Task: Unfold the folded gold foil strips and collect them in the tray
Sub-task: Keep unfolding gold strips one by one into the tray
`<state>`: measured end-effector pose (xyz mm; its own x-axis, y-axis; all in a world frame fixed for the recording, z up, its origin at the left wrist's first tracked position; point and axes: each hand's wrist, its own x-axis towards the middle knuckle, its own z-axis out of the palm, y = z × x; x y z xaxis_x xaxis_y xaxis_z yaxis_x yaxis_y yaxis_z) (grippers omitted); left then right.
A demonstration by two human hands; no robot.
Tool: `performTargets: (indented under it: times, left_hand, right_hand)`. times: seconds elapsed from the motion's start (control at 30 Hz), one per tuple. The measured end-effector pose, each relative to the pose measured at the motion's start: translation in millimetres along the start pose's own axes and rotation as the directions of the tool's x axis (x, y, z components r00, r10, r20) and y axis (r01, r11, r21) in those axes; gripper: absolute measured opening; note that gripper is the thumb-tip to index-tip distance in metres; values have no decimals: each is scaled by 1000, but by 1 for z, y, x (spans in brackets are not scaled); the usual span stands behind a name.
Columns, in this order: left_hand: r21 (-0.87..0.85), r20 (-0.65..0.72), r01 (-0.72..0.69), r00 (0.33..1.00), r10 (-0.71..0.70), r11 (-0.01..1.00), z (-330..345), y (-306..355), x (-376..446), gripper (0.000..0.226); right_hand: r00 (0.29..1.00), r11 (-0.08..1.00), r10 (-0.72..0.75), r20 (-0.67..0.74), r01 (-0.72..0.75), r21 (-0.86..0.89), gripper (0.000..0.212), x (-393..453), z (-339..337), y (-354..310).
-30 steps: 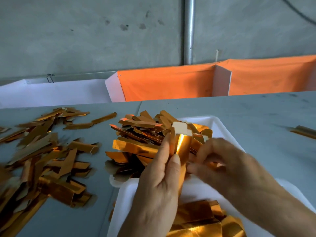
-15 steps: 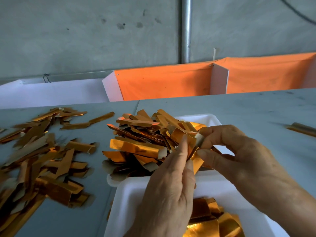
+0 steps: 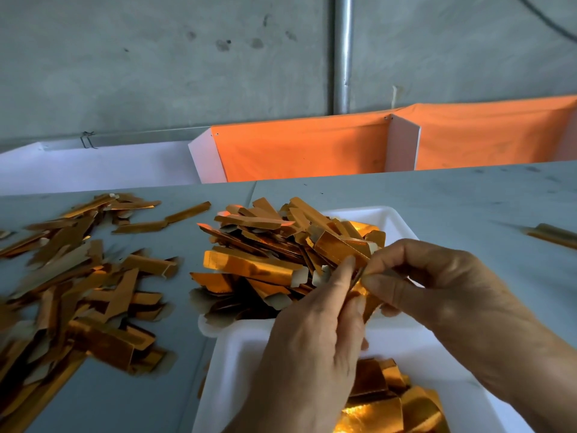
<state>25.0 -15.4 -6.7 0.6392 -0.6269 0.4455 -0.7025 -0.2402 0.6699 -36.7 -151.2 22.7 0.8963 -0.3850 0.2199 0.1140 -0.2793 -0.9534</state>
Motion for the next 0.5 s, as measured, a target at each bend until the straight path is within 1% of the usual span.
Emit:
performTargets:
  times: [0.03,0.1,0.13,0.2,0.27,0.33,0.43,0.5]
  left_hand:
    - [41,13,-18,1000,17,999,2,0,0,56]
    - [125,50,-25,999,19,992,3,0,1,65]
    - [152,42,-38,999,32,988,3,0,1,66]
    - [156,-18,-80,996,84,984,3,-3,0,58]
    - [114,-25,-84,996,87,990,1,-2,1,47]
    - [28,-17,-68,998,69,997,-1,-2,1,46]
    - [-111,27,-50,998,53,993,-6,-1,1,45]
    - [-211,50,-24,998,36,977,-8,-1,0,46]
  right_hand:
    - [999,1000,-4,-34,3,-12,16,0,1,0]
    - [997,1000,-12,-73,10,-27,14,0,1,1]
    - [997,1000,-7,-77,4,-30,14,0,2,1]
    - [998,999,-3,-57,1,-33,11,-1,2,0]
    - [1000,1000,-1,-16,1,0,3,-1,1,-1]
    - [1000,997,-8,23,6,83,17,-2,-3,-2]
    - [998,972,3,69,-19,235,18,-1,-9,-2]
    - [993,955,30,116,-63,290,18,0,-12,1]
